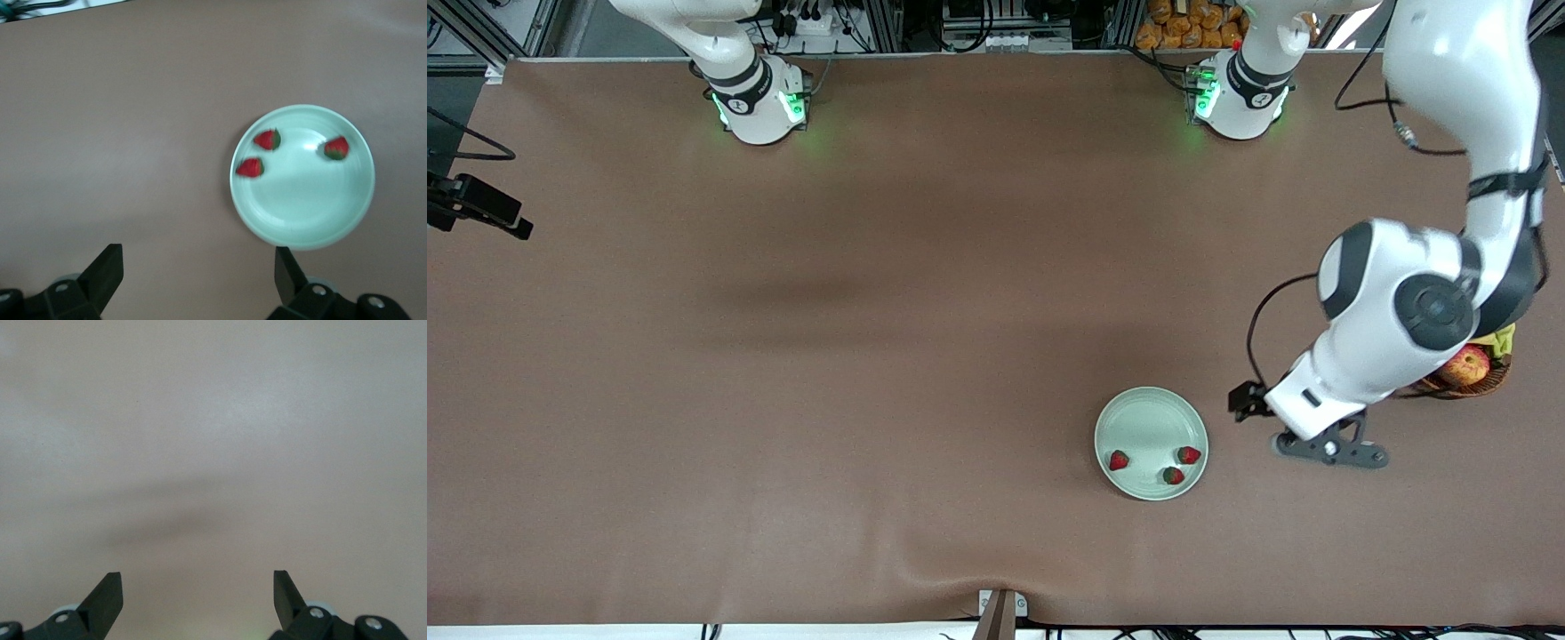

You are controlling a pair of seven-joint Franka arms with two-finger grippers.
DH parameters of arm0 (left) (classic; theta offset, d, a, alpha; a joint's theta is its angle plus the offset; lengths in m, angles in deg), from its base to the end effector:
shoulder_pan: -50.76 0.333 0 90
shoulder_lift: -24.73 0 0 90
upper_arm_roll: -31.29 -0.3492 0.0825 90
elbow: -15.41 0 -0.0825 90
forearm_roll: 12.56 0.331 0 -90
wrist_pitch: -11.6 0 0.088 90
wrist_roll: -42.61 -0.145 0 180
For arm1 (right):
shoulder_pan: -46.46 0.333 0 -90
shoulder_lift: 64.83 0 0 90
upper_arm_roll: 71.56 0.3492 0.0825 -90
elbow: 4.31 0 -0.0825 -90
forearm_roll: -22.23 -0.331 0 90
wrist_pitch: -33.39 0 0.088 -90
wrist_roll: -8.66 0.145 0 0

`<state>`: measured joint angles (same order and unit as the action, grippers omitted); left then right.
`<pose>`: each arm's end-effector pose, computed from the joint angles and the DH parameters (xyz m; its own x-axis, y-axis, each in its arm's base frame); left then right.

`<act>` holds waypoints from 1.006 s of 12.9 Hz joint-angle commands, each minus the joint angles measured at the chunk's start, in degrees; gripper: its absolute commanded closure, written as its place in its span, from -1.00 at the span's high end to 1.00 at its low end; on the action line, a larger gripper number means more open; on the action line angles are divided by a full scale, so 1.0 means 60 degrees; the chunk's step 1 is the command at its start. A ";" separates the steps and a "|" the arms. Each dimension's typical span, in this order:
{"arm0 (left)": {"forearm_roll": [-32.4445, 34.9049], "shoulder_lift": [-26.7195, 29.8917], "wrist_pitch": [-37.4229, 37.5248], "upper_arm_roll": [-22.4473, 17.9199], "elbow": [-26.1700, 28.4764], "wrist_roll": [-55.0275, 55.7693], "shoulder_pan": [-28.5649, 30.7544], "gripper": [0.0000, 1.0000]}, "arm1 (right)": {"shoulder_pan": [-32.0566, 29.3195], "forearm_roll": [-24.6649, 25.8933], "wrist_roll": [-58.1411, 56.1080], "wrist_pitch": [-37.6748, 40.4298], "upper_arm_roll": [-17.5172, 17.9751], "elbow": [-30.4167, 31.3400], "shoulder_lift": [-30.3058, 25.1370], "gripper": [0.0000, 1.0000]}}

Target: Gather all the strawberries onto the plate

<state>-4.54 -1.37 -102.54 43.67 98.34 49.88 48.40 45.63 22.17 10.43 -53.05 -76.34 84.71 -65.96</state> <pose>0.6546 -0.1321 0.4490 0.9825 -0.1550 0.1035 -0.1532 -0.9879 -0.0254 0.4853 -0.0480 0.6312 0.9914 -0.1283 -0.0254 -0.1284 -0.9917 -0.0019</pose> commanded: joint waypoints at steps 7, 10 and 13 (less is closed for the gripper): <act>-0.0487 0.3029 0.3273 -0.0013 0.0431 0.0722 -0.0061 1.00 | 0.0168 0.0128 0.0101 0.0153 0.0006 -0.0129 0.0012 1.00; -0.0516 0.3863 0.4341 -0.0204 0.0460 0.0620 -0.0046 1.00 | 0.0168 0.0128 0.0101 0.0153 0.0006 -0.0129 0.0012 1.00; -0.0822 0.4786 0.5018 -0.0204 0.0810 0.0533 -0.0046 1.00 | 0.0183 0.0128 0.0101 0.0153 0.0006 -0.0129 0.0012 1.00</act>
<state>-7.45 22.42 -73.53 42.66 99.29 53.72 47.98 46.32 22.21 10.43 -52.95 -76.29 84.69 -65.95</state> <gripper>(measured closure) 0.000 0.000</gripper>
